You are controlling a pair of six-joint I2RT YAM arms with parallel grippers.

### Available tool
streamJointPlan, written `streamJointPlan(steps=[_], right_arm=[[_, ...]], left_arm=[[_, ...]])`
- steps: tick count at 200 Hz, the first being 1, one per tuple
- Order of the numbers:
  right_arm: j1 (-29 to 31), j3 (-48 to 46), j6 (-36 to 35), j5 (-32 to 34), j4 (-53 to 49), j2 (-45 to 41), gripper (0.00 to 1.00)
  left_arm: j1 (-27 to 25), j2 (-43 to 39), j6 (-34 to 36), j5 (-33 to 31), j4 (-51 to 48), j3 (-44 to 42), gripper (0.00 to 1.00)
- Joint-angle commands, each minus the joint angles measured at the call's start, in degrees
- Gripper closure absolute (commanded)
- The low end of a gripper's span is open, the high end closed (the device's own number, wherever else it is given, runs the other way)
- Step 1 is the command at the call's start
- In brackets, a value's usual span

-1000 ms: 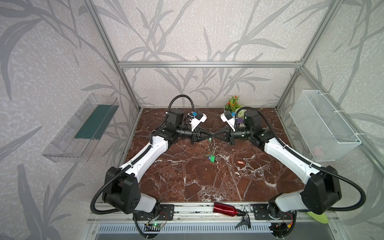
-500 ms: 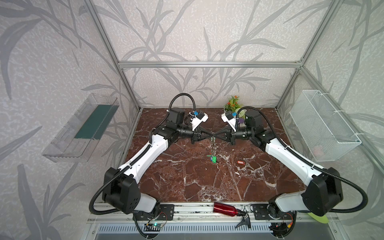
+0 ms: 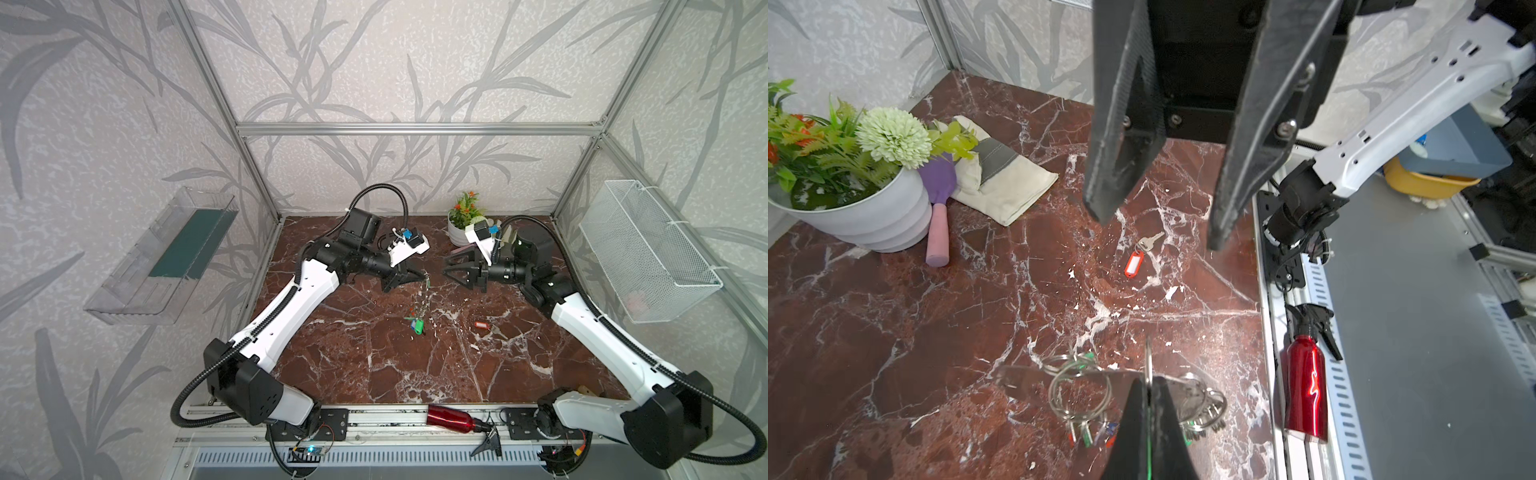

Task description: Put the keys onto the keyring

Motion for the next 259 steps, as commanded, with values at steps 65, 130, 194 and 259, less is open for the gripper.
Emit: streamJointPlan(steps=[65, 130, 194, 259], right_arm=[[3.7, -0.7, -1.8, 0.4, -1.9, 0.4, 0.53], [-0.9, -4.6, 9.7, -3.0, 12.1, -0.3, 0.57], [-3.7, -5.6, 15.7, -3.1, 17.3, -3.2, 0.55], [-5.9, -5.3, 21.4, -3.8, 21.9, -4.6, 0.52]], left_arm=[[-3.0, 3.5, 8.3, -4.1, -9.5, 8.0, 1.0], [-3.0, -5.2, -4.8, -1.0, 15.3, -6.2, 1.0], [-3.2, -12.2, -28.1, -1.6, 53.0, -23.6, 1.0], [-6.1, -13.4, -45.2, -7.5, 82.8, -33.3, 1.0]])
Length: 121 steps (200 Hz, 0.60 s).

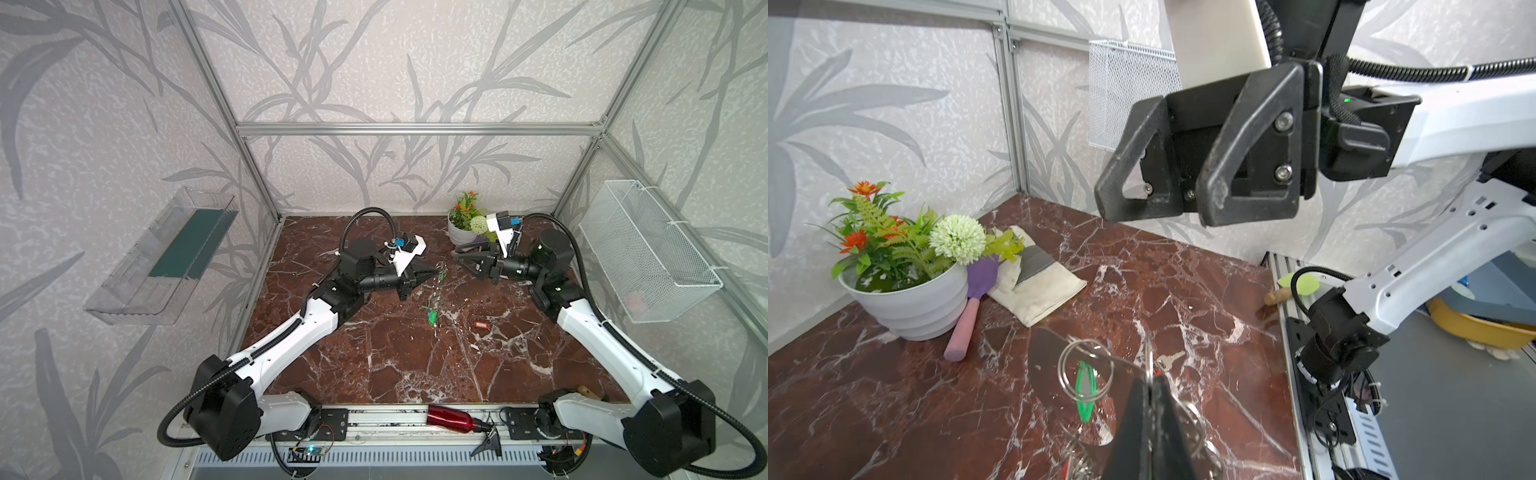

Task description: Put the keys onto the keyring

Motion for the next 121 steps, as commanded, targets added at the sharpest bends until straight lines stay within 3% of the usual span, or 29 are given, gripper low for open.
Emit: streamJointPlan(steps=[1, 44, 121], right_arm=[[-0.1, -0.1, 3.2, -1.5, 4.2, -2.0, 0.52], [-0.4, -0.5, 6.2, -3.2, 7.8, -1.5, 0.58], [-1.4, -1.1, 16.6, -7.0, 19.0, 0.2, 0.63]], left_arm=[[-1.2, -2.1, -9.8, -2.3, 21.2, -1.8, 1.0], [-3.7, 0.8, -14.8, -5.3, 32.7, -4.0, 1.0], [-4.9, 4.0, -19.7, -9.2, 43.5, -5.9, 1.0]])
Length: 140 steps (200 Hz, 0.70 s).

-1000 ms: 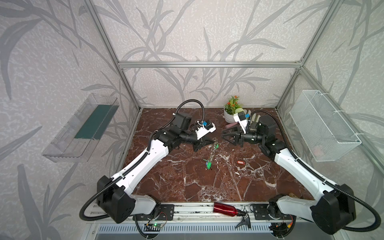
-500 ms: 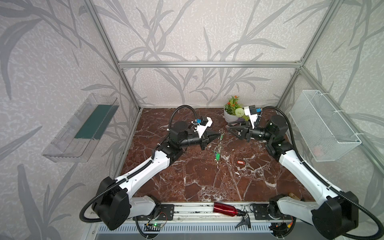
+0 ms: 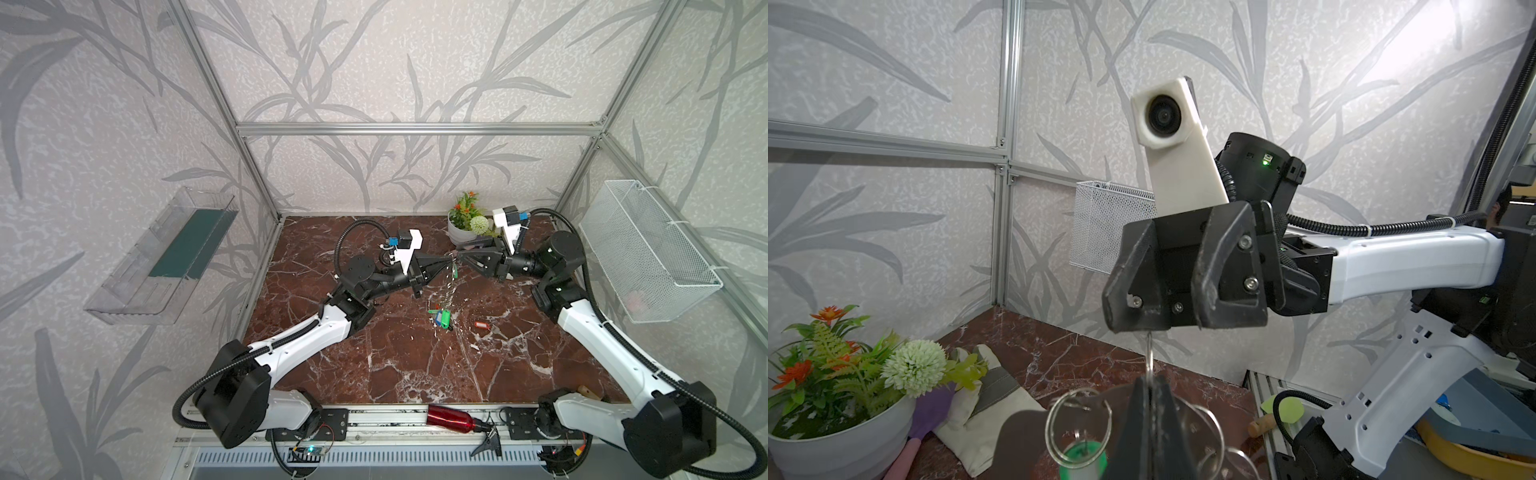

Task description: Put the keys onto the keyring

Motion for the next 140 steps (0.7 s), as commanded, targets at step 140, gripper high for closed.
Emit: streamJointPlan(steps=[140], right_arm=[[-1.2, -0.7, 9.3, -3.3, 12.8, 3.4, 0.72]], left_arm=[[-1.7, 2.7, -6.1, -2.5, 15.7, 0.0, 1.0]])
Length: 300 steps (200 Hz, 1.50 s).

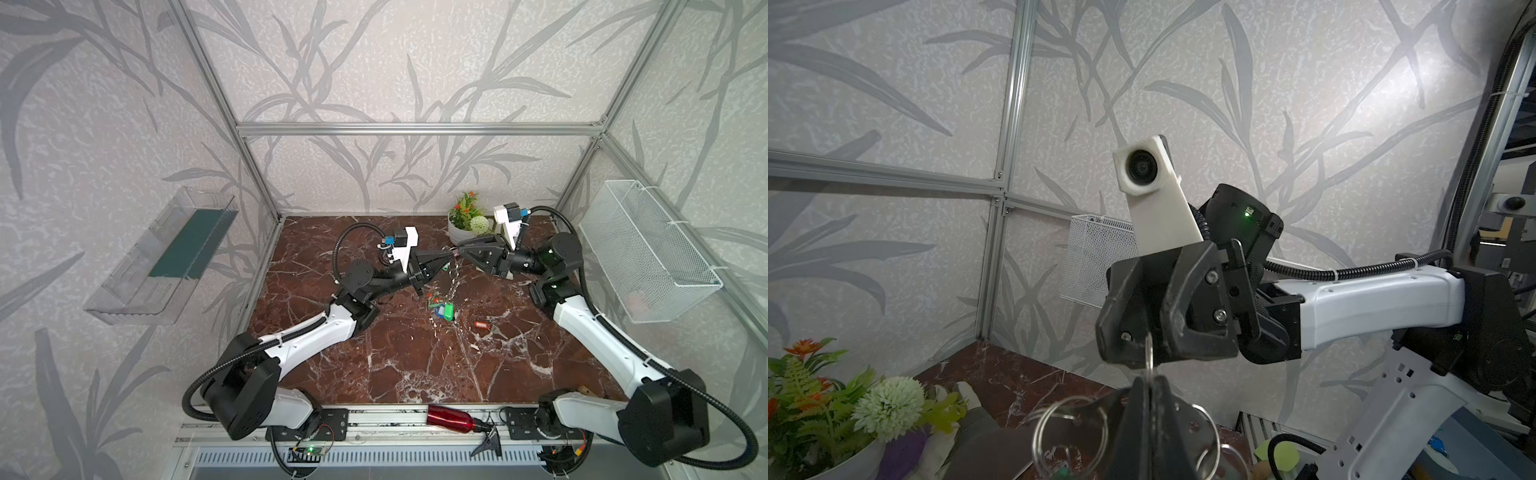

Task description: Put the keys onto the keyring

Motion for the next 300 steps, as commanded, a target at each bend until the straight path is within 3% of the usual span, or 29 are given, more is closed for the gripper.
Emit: streamJointPlan(steps=[1, 48, 100, 157, 233, 267, 300], right_arm=[[0.0, 0.2, 0.8, -1.4, 3.0, 0.4, 0.72], [0.4, -0.1, 0.7, -1.7, 3.1, 0.6, 0.78], [0.5, -0.4, 1.3, -1.6, 4.0, 1.2, 0.78], [1.0, 0.3, 3.7, -2.0, 7.7, 3.2, 0.78], [1.3, 0.0, 5.1, -3.0, 9.4, 4.7, 0.96], [1.3, 1.3, 2.9, -3.1, 7.1, 4.3, 1.0], [1.3, 3.5, -1.7, -2.6, 3.7, 5.2, 1.0]], left_arm=[[-0.5, 0.0, -1.0, -0.8, 5.7, 0.6, 1.0], [-0.8, 0.5, -1.0, -1.6, 6.4, 0.7, 1.0], [-1.1, 0.8, -1.3, -4.5, 7.8, 0.4, 1.0], [-1.6, 2.0, -1.8, -3.0, 8.0, 1.0, 1.0], [-1.6, 0.3, 0.3, -4.9, 6.1, -0.4, 1.0], [-0.8, -2.4, 1.1, -2.3, -2.8, 0.7, 1.0], [2.5, -8.6, 4.5, 1.2, -26.4, 4.2, 0.87]])
